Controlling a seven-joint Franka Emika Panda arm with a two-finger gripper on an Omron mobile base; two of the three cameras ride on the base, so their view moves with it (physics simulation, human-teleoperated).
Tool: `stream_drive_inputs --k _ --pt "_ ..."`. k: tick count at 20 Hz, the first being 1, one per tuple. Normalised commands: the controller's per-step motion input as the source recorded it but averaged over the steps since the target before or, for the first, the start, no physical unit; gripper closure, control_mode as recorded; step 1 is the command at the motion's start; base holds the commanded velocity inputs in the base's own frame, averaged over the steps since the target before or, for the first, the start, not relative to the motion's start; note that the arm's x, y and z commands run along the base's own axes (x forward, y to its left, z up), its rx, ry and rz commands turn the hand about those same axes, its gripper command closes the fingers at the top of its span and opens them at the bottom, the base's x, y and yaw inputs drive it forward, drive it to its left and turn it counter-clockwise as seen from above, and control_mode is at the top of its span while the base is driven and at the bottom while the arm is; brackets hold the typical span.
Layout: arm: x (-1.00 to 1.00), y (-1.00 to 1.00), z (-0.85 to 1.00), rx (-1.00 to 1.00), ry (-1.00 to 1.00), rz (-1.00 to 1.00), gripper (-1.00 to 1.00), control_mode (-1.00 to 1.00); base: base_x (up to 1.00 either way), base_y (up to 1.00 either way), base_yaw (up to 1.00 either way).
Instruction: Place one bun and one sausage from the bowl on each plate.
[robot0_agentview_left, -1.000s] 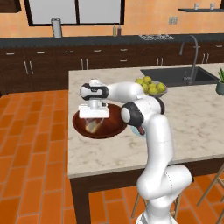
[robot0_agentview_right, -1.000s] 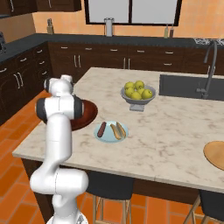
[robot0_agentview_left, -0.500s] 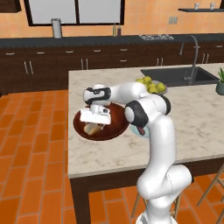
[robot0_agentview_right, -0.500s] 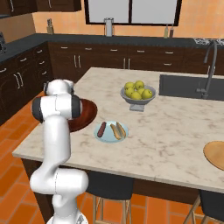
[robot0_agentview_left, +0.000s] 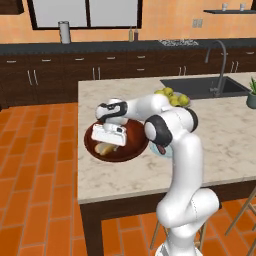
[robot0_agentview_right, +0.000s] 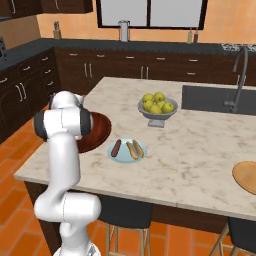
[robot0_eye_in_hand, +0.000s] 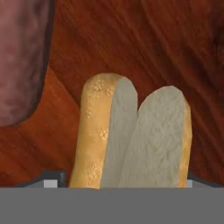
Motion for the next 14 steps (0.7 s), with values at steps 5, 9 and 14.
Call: stream_drive_inputs --k 5,9,14 --pt "-0.73 -0.37 0.66 0.04 -0.12 -0.08 1.00 -1.00 0.00 0.00 0.00" --pt "-0.34 -0.47 1.00 0.06 -0.37 -0.09 1.00 -1.00 0.00 0.00 0.00" --pt "-0.15 -0.64 1.00 0.02 -0.27 -0.23 1.00 -1.00 0.00 0.00 0.00"
